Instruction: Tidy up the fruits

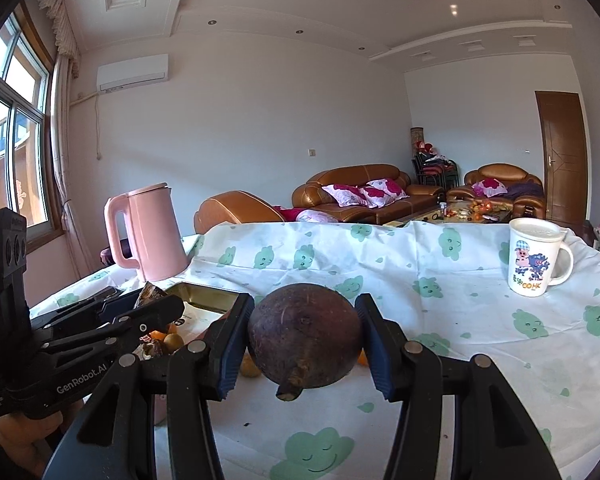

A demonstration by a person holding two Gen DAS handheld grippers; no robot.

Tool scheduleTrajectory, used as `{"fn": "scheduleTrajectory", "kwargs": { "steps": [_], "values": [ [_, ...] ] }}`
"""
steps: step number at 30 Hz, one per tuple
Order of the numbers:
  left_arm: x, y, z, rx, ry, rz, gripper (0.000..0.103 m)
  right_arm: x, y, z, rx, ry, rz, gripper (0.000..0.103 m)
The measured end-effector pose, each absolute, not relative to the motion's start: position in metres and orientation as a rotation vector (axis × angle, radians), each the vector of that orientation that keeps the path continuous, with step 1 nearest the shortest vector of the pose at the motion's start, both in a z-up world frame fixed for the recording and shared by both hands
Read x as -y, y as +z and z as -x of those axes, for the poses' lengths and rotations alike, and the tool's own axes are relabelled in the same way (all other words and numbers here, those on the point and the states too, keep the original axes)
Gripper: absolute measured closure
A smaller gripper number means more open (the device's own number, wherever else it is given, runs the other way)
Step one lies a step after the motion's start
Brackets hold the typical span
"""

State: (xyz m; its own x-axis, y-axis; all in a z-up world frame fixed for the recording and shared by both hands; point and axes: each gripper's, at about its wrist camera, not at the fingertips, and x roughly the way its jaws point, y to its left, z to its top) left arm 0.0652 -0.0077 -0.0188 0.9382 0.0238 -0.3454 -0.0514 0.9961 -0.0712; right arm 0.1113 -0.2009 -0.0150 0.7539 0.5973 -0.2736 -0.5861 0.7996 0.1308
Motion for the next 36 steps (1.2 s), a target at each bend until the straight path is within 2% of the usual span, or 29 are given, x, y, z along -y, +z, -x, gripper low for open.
{"fn": "scheduleTrajectory", "kwargs": {
  "steps": [20, 36],
  "values": [
    [-0.09, -0.029, -0.052, -0.434, 0.159, 0.141, 0.067, 0.089, -0.019, -0.091, -0.38, 0.869, 0.056, 0.049],
    [-0.118, -0.05, -0.056, -0.525, 0.16, 0.203, 0.067, 0.04, -0.044, -0.095, -0.528, 0.908, 0.17, 0.049]
  ]
}}
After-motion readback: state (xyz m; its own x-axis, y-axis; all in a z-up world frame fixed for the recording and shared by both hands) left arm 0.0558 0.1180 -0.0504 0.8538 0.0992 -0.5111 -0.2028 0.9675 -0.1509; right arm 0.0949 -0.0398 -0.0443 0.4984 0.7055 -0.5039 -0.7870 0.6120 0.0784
